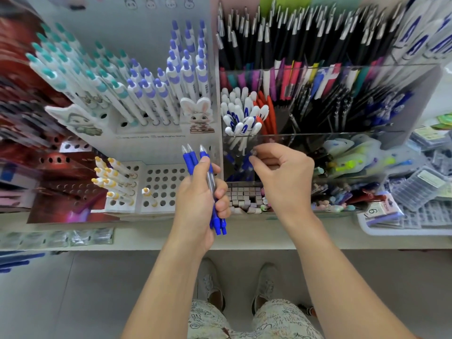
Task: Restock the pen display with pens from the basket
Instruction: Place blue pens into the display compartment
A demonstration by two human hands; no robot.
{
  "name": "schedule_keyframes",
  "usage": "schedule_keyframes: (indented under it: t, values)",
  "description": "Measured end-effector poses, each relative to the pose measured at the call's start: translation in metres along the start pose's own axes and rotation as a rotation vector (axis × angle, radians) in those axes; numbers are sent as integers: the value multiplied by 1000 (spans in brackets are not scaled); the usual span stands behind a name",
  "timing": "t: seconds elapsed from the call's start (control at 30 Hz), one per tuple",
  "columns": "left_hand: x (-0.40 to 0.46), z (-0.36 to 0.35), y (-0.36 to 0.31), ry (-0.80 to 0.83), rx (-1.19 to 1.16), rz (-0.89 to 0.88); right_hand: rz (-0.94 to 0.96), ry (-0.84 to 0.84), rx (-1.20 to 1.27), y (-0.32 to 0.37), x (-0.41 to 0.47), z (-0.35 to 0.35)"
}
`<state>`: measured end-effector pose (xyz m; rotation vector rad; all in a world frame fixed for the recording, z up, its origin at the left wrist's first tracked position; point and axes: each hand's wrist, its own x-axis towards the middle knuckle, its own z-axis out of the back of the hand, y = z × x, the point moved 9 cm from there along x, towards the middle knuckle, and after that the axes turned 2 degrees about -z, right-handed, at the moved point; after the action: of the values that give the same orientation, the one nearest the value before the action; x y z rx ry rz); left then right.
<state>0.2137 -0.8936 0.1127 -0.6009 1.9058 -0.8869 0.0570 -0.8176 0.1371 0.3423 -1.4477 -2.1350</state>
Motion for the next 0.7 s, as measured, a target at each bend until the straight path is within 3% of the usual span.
schedule_keyframes:
  t: [0.37,0.57,0.7]
  values:
    - [1,-3,8,65,61,15,-109,-62,-74,-18,-8,1]
    - [2,-11,9,121,114,8,-157,-68,2,-1,-13,17]
    - [0,-22,11,166,167,-6,-391,152,218,0,-19,11]
